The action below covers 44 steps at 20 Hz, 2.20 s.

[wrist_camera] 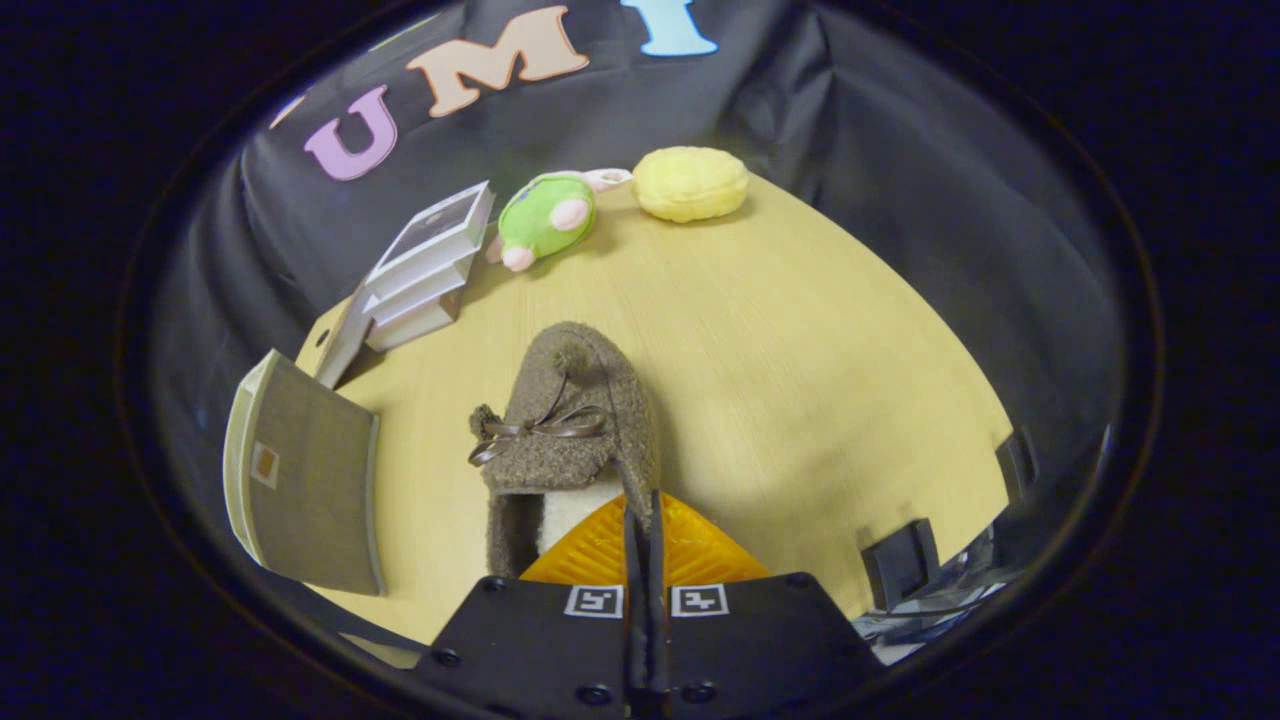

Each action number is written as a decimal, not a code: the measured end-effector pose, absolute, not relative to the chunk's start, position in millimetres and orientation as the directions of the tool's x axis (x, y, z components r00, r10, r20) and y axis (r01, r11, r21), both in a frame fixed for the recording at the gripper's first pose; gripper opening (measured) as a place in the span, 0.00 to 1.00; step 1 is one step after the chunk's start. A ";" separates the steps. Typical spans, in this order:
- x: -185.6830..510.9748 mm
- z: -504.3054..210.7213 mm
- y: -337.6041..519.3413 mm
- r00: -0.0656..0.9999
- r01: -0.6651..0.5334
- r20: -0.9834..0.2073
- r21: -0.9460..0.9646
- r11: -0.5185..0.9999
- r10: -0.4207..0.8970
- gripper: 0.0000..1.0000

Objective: Open the storage box then place both shoes into the box .Put the left shoe in first, then the right shoe, with the right side of both shoes facing outward in a uniform manner.

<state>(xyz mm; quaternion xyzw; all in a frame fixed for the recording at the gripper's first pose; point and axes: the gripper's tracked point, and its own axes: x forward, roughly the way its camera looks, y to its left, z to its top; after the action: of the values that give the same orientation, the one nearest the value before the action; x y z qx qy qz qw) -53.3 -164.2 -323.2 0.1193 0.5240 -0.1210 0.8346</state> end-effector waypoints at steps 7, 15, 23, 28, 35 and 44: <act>-59.5 -273.8 -116.0 0.464 0.374 -0.881 0.102 0.922 -0.090 0.04; -41.1 -217.6 -1.3 0.535 0.309 -0.845 0.216 0.926 0.019 0.04; -12.7 -177.2 128.9 0.596 0.194 -0.781 0.366 0.910 0.187 0.04; -4.4 -197.7 177.3 0.574 0.182 -0.794 0.363 0.914 0.201 0.04; 3.7 -202.0 168.8 0.610 0.152 -0.786 0.239 0.959 0.100 0.71; 8.6 -153.4 118.6 0.746 0.007 -0.657 0.173 0.985 0.110 1.00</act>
<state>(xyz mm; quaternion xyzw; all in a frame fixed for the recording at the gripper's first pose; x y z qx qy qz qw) 8.6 118.6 -153.4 0.0824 0.3556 0.0275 0.9306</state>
